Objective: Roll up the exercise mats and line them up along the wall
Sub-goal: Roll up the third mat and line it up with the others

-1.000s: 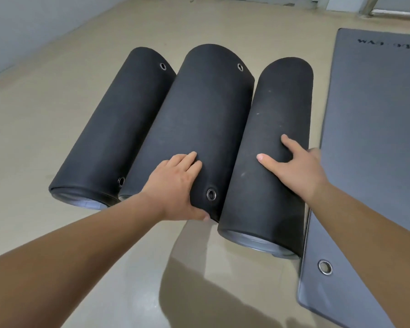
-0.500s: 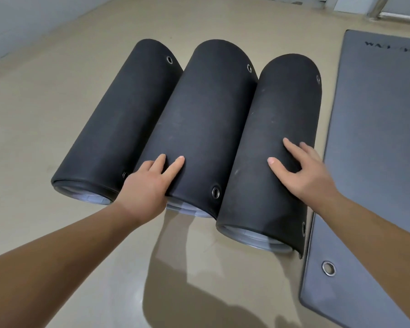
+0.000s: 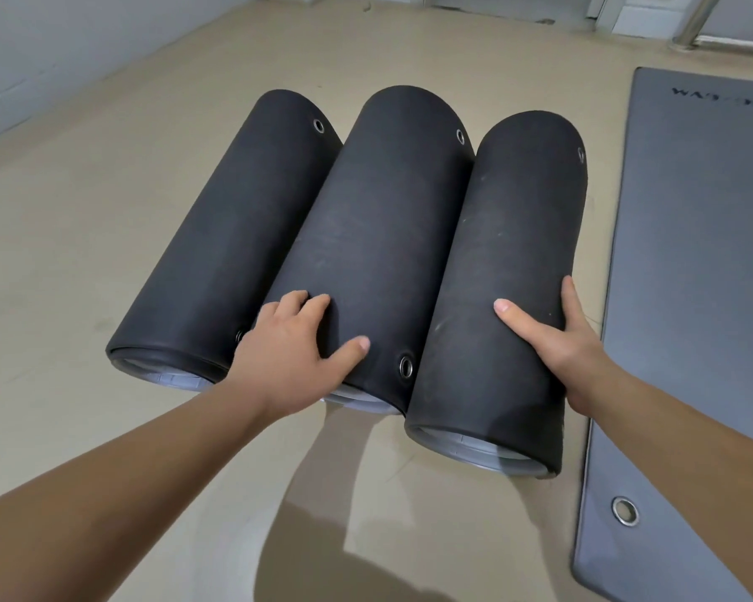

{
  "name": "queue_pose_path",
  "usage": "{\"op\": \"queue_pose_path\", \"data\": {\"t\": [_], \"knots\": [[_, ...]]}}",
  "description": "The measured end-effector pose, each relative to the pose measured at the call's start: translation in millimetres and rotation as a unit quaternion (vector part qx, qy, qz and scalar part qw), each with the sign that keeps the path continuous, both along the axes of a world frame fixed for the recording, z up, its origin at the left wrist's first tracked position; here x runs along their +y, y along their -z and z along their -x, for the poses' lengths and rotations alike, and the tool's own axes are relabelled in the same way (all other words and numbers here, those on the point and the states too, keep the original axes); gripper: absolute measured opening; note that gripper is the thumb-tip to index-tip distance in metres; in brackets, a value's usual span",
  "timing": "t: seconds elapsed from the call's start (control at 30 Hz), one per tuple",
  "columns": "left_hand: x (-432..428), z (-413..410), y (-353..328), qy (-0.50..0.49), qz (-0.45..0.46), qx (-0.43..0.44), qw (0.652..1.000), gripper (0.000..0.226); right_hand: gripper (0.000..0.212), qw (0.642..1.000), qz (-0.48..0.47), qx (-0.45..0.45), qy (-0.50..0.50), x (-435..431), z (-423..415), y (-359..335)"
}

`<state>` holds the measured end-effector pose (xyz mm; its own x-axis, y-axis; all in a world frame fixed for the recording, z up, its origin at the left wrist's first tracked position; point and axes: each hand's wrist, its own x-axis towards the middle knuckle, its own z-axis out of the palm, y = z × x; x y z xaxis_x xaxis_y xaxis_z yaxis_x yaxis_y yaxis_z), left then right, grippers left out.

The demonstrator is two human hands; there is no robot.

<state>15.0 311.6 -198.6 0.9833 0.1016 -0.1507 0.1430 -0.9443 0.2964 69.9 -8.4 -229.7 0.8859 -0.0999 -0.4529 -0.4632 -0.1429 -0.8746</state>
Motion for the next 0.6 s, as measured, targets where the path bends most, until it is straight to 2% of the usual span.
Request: {"op": "queue_pose_path", "data": {"t": [0.1, 0.33, 0.53, 0.6], "knots": [[-6, -1, 5, 0.010, -0.051, -0.007, 0.999, 0.095, 0.128, 1.000, -0.008, -0.002, -0.009, 7, -11, 0], [-10, -16, -6, -0.023, -0.093, 0.007, 0.995, 0.076, 0.137, 0.999, -0.024, -0.010, -0.032, 30, -34, 2], [-8, -22, -3, -0.033, -0.147, 0.001, 0.989, 0.082, 0.137, 1.000, 0.010, 0.001, -0.021, 53, -40, 13], [-15, -21, -1, 0.005, -0.171, -0.013, 0.985, 0.084, 0.136, 1.000, 0.020, 0.002, -0.015, 55, -41, 15]]}}
